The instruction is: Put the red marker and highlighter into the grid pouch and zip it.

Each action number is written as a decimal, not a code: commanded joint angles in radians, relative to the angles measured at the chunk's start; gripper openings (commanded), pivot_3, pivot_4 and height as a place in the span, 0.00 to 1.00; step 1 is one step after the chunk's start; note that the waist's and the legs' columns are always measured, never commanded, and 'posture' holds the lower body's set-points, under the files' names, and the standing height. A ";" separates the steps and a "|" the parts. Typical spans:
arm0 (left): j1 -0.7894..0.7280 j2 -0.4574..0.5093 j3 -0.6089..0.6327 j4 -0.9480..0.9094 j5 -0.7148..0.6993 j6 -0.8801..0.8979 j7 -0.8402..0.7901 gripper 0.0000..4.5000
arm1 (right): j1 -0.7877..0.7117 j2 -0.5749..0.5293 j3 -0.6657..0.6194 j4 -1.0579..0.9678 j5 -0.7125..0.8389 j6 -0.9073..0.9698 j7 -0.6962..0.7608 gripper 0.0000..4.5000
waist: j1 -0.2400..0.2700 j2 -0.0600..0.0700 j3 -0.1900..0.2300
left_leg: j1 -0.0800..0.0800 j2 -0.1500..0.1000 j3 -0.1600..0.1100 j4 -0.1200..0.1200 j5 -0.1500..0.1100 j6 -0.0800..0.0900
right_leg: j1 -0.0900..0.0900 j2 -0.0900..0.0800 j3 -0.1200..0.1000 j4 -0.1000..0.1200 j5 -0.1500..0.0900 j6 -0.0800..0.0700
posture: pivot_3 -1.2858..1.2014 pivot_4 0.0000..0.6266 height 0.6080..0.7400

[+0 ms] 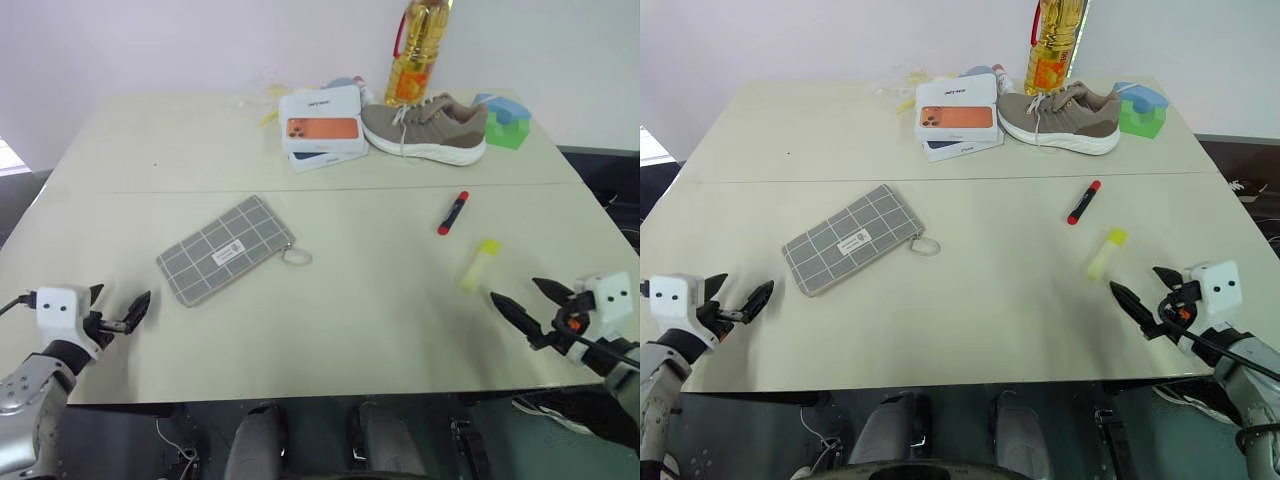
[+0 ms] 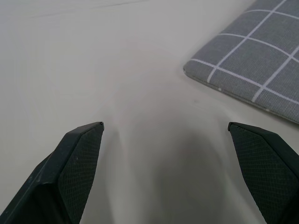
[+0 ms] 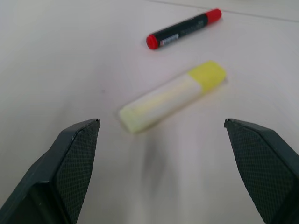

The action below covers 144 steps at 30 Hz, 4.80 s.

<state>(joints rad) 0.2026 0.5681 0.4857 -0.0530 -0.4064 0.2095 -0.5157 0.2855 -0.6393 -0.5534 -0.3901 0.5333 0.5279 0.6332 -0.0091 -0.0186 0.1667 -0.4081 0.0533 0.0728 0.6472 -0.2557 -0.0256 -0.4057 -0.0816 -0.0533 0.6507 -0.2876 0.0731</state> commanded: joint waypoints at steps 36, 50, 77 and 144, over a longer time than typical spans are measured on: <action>-0.033 -0.069 -0.127 -0.058 0.089 -0.165 -0.068 1.00 | -0.972 0.587 0.907 0.594 -0.431 -0.068 -0.283 0.01 | -0.012 -0.001 -0.001 | -0.001 -0.001 0.002 0.000 0.000 0.000 | -0.003 0.001 -0.001 0.005 0.003 0.004 | 0.52 0.24 1.00; 0.064 0.096 -0.020 -0.032 0.181 -0.306 -0.130 1.00 | -1.126 0.750 0.847 0.985 -0.477 -0.049 -0.294 0.01 | -0.015 -0.001 -0.001 | -0.001 0.001 0.000 0.000 0.000 0.000 | -0.004 -0.002 -0.001 0.006 0.002 0.003 | 0.52 0.24 1.00; -0.302 0.322 -0.410 0.554 0.570 -1.162 -0.150 0.57 | -1.095 0.779 0.838 0.960 -0.532 -0.051 -0.282 0.00 | -0.034 0.001 -0.001 | -0.001 -0.001 0.003 -0.002 0.000 0.000 | -0.005 -0.007 -0.003 0.006 0.003 0.003 | 0.52 0.24 1.00; -0.329 -0.151 -0.584 0.008 0.397 -0.453 -0.070 0.00 | -0.914 0.318 0.986 0.082 -0.471 0.184 -0.016 0.00 | -0.024 0.000 0.000 | -0.002 0.000 0.004 -0.001 0.000 0.000 | -0.005 0.001 -0.004 0.005 0.004 0.005 | 0.52 0.24 1.00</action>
<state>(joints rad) -0.1081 0.4239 -0.0830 -0.0365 -0.0215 -0.2444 -0.5962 -0.6026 -0.3266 0.4035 -0.2351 0.0558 0.7406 0.5827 -0.0328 -0.0185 0.1672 -0.4098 0.0532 0.0763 0.6467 -0.2557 -0.0253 -0.4107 -0.0811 -0.0569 0.6560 -0.2840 0.0785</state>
